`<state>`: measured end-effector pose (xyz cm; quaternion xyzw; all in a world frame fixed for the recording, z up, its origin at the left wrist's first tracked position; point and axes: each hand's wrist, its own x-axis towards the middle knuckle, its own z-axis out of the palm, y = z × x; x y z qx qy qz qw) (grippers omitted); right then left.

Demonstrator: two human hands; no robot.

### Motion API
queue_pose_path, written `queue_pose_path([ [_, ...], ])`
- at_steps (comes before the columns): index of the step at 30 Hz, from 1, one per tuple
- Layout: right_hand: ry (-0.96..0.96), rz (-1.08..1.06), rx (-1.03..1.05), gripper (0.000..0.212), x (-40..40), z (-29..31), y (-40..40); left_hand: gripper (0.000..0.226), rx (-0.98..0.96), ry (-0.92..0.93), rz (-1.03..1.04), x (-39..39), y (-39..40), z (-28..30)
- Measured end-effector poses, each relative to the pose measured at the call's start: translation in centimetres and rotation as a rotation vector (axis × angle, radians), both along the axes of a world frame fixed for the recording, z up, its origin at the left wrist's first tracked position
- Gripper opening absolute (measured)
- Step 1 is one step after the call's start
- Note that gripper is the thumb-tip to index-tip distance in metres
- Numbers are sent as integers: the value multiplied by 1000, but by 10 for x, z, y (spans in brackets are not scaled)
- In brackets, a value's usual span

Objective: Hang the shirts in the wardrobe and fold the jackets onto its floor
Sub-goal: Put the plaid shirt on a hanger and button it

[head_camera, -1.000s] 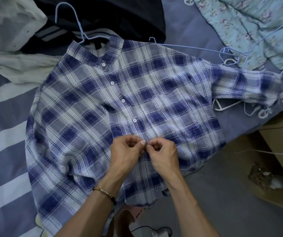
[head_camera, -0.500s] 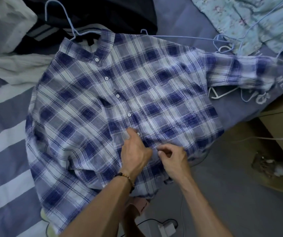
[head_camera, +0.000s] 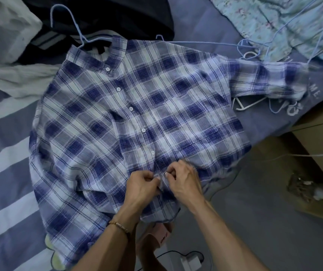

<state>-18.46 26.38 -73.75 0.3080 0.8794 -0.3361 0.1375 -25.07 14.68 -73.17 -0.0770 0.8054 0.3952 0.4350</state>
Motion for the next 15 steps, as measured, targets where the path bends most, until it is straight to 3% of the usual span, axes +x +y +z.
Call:
queue_pose_path([
  [3,-8,-41,4,13,-1,-2,-7,26,76,-60,88,1,-2,3],
  [8,181,-470,-195,11,14,6,-15,23,166,-95,178,8,5,15],
  [15,283,-510,-280,19,23,15,-26,29,239,-130,277,18,10,24],
])
